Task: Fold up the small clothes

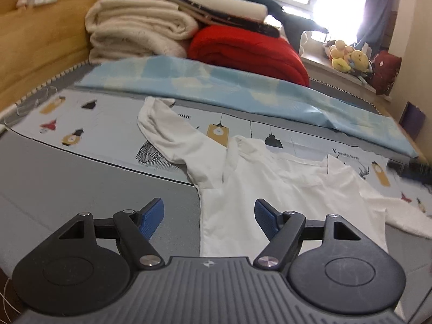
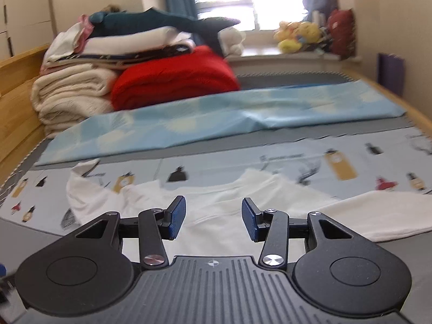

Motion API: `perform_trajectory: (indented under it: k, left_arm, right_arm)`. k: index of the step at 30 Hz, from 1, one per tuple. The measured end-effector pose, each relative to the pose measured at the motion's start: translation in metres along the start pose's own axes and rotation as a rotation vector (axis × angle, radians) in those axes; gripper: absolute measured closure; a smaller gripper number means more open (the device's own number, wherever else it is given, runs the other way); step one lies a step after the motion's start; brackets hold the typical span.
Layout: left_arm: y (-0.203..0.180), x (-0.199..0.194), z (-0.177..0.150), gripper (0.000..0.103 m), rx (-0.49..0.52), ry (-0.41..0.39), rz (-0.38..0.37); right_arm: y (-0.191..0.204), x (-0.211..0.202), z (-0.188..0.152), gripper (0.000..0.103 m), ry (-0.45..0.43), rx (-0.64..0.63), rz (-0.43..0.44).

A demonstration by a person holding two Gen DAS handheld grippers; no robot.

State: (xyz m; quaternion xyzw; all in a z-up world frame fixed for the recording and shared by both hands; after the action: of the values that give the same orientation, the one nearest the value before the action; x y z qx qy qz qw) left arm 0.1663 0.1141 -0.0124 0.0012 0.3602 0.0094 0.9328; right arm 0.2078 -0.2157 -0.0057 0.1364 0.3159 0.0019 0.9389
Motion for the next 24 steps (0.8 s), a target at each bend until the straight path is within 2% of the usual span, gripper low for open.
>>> perform_trajectory:
  k: [2, 3, 4, 5, 6, 7, 8, 9, 10, 14, 19, 24]
  left_arm:
    - [0.02, 0.017, 0.015, 0.026, 0.004, 0.022, 0.002]
    - [0.032, 0.031, 0.025, 0.033, 0.003, 0.039, -0.001]
    - [0.045, 0.045, 0.033, 0.05, -0.003, 0.05, -0.006]
    - [0.055, 0.061, 0.04, 0.06, -0.009, 0.059, -0.007]
    - [0.065, 0.078, 0.045, 0.083, -0.007, 0.064, -0.005]
    - [0.076, 0.098, 0.05, 0.098, 0.001, 0.071, 0.007]
    - [0.087, 0.119, 0.053, 0.1, 0.002, 0.081, 0.027]
    - [0.1, 0.14, 0.054, 0.101, -0.007, 0.095, 0.043]
    - [0.11, 0.158, 0.055, 0.101, -0.019, 0.109, 0.051]
    - [0.158, 0.228, 0.063, 0.101, -0.088, 0.119, 0.062]
    - [0.206, 0.297, 0.091, 0.1, -0.148, 0.097, 0.078]
    - [0.234, 0.353, 0.122, 0.095, -0.208, 0.064, 0.067]
  right_arm:
    - [0.003, 0.01, -0.01, 0.055, 0.041, -0.039, -0.03]
    - [0.003, 0.018, -0.008, 0.055, 0.084, -0.036, -0.069]
    - [0.004, 0.022, -0.006, 0.055, 0.088, -0.022, -0.069]
    - [0.003, 0.024, -0.003, 0.056, 0.077, -0.007, -0.051]
    - [0.002, 0.026, 0.001, 0.056, 0.071, -0.003, -0.037]
    - [0.002, 0.028, 0.003, 0.063, 0.073, -0.008, -0.035]
    - [0.0, 0.03, 0.006, 0.074, 0.076, -0.006, -0.035]
    - [-0.005, 0.033, 0.008, 0.099, 0.087, 0.011, -0.032]
    - [-0.009, 0.035, 0.009, 0.103, 0.095, 0.029, -0.029]
    - [-0.019, 0.044, 0.015, 0.103, 0.127, 0.064, -0.033]
    - [-0.031, 0.061, 0.007, 0.102, 0.218, 0.051, -0.007]
    - [-0.044, 0.089, -0.016, 0.102, 0.356, -0.025, -0.106]
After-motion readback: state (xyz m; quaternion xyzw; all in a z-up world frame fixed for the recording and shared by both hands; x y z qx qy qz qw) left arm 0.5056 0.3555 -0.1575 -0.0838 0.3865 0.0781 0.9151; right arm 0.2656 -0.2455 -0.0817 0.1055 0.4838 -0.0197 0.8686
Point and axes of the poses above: each gripper's, at about its wrist camera, not at the fingertips, and x roughly the way its jaws point, y to its left, z to its top, the point moved 1 cm from there along x, roughly the way its jaws point, and after that the axes turned 10 degrees about x, right-handed, at the moved point
